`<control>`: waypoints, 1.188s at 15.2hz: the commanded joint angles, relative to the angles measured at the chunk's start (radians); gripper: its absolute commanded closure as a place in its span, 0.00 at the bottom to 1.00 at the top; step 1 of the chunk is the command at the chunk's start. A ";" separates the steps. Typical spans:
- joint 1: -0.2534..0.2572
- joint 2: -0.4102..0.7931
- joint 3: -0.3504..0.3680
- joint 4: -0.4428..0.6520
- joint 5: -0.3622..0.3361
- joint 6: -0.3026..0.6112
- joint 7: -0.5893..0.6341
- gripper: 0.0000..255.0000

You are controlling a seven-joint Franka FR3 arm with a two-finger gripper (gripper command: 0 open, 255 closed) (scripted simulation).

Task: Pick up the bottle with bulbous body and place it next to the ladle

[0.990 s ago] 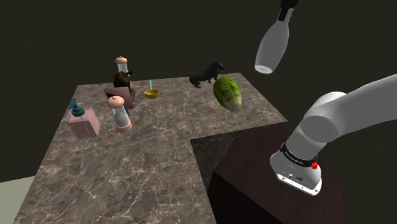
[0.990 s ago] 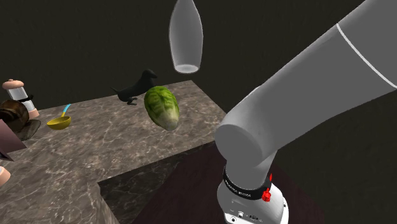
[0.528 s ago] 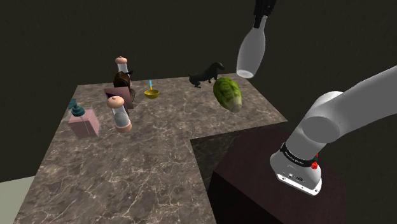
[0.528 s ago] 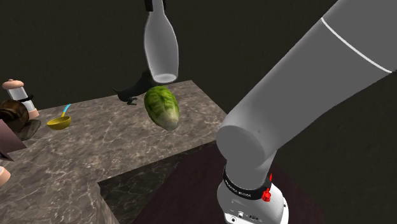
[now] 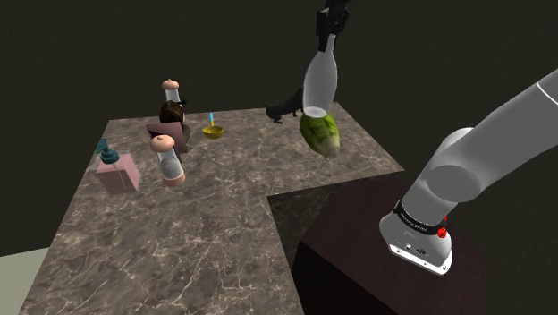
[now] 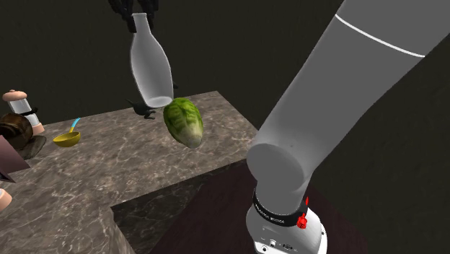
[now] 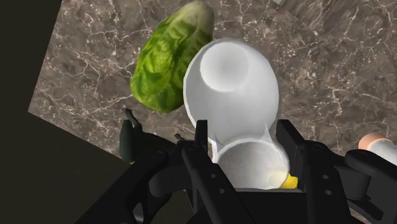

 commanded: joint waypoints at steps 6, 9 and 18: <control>0.037 0.189 0.058 0.103 0.016 0.087 0.093 1.00; 0.054 0.280 0.080 0.167 0.016 0.114 0.131 1.00; 0.105 0.546 0.121 0.392 -0.003 0.155 0.225 1.00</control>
